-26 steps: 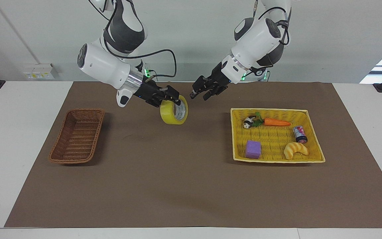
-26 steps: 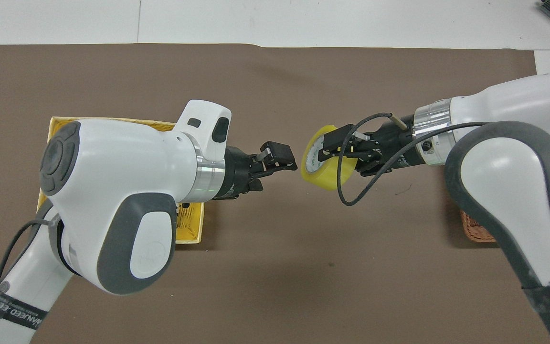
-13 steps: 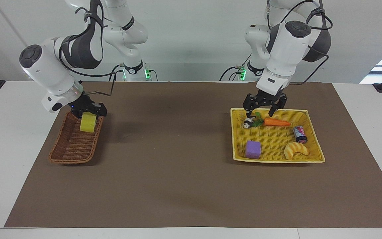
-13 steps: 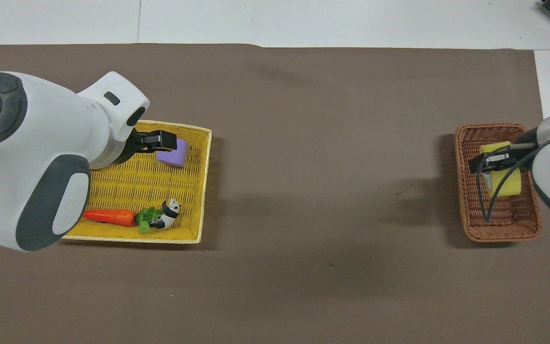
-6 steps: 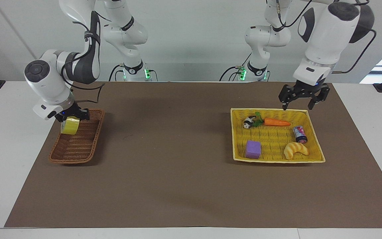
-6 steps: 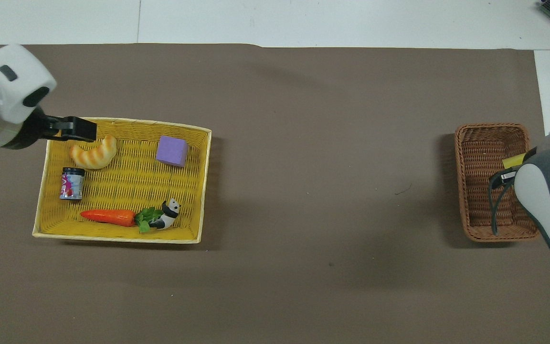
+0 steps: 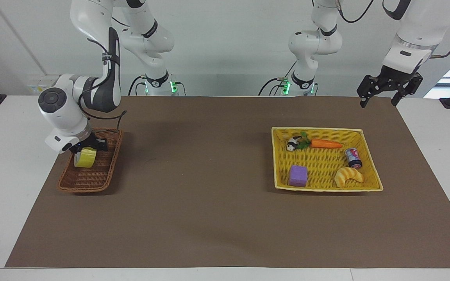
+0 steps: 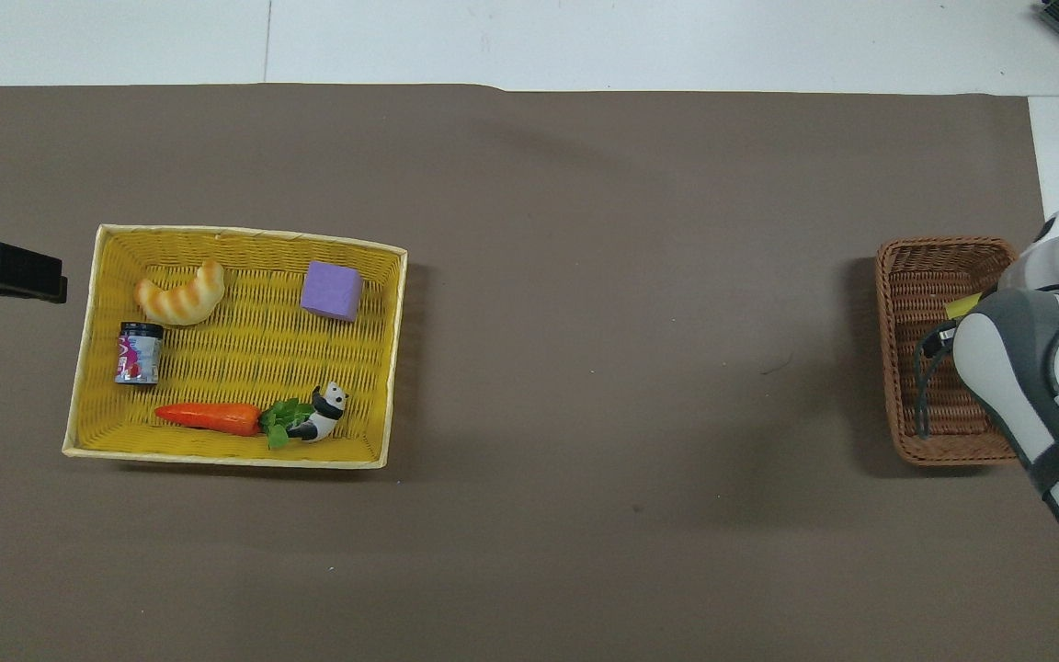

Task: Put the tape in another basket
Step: 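Lower the tape into the wicker basket and open the right gripper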

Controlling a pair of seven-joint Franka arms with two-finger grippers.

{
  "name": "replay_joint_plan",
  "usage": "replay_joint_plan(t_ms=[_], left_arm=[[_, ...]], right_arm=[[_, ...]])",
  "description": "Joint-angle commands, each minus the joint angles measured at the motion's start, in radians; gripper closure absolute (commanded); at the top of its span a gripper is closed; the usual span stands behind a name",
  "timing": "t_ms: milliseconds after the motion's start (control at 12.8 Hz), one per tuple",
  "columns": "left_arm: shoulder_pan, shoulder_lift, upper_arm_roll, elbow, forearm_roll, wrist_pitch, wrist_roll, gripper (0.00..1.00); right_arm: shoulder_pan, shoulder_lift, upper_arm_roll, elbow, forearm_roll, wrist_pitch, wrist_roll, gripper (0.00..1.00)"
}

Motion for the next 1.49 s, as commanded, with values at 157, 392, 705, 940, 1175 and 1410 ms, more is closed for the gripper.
replay_joint_plan(t_ms=[157,392,705,940,1175,1410], left_arm=[[0.013,-0.013,-0.003,0.007,-0.043,-0.035,0.015,0.0],[0.013,-0.013,0.0,0.009,-0.04,-0.032,0.012,0.0],[0.013,-0.013,-0.003,0.009,-0.042,-0.024,0.012,0.0],[0.011,-0.017,-0.006,0.009,-0.043,-0.023,0.012,0.0],[0.011,-0.017,-0.006,0.009,-0.043,-0.018,0.014,0.0],[0.011,-0.017,-0.006,0.009,-0.043,-0.018,0.015,0.0]], right_arm=[[-0.016,0.001,0.013,-0.04,-0.029,0.034,-0.013,1.0],[-0.018,-0.002,0.014,-0.075,-0.027,0.076,-0.01,0.6],[-0.004,-0.002,0.016,-0.042,-0.004,0.065,0.035,0.0],[0.037,-0.03,0.023,0.015,0.013,0.054,0.163,0.0],[0.082,-0.05,0.023,0.131,0.016,-0.056,0.292,0.0],[0.111,-0.087,0.027,0.236,0.075,-0.18,0.348,0.0]])
